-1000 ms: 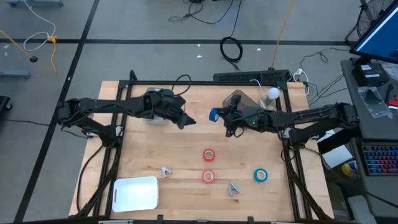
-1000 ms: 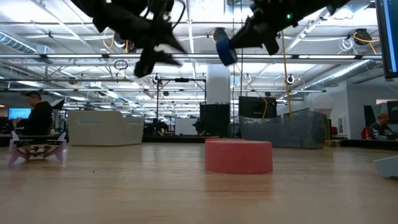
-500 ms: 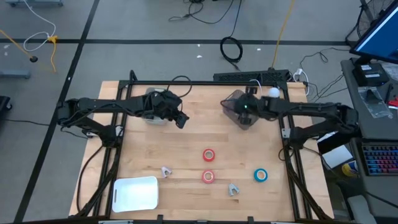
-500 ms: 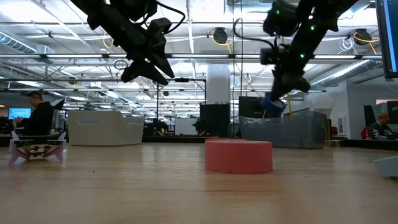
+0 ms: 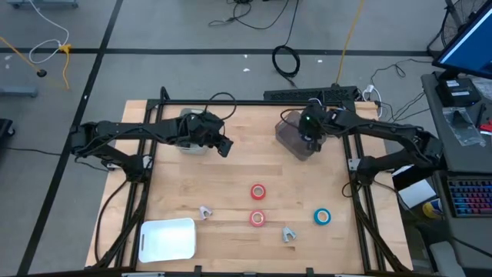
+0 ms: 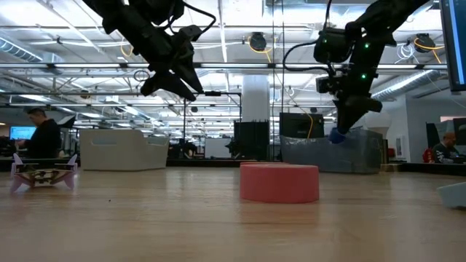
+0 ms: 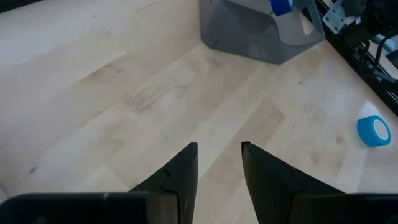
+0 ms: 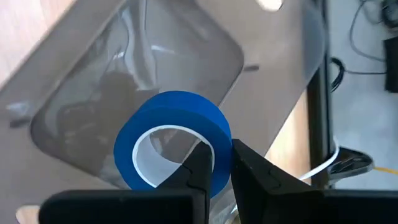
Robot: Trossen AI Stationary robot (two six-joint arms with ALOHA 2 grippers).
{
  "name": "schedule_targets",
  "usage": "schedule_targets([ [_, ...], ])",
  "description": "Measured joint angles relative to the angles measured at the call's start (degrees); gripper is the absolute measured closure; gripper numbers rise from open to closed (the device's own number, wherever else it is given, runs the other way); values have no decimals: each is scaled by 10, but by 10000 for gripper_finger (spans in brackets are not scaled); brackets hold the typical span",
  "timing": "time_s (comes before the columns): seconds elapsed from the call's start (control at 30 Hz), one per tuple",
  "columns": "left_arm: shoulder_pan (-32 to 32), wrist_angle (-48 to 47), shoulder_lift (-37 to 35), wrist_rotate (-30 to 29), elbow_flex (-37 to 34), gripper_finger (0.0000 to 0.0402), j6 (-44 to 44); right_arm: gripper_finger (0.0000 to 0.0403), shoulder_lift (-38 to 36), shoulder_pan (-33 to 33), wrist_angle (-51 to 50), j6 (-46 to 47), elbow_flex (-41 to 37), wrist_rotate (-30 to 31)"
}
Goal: Pick and place Stapler, Stapler remover, tape
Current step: Put the blue tape into the black bin, then put the light blue tape into the black bin
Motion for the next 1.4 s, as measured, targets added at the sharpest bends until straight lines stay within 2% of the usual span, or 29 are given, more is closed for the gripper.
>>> schedule_targets([
  [0.53,0,0,0,0,0,275,25,370,68,-7,-22,-47,0,-13],
  [0.87,0,0,0,0,0,275,23,367,70,-7,-22,-47,0,-12],
  [1.23,0,0,0,0,0,275,25,303,70,-7,-37,-50,0,-7],
  [1.4,0,0,0,1,0,275,25,294,46,0,-22,-76,1,52],
])
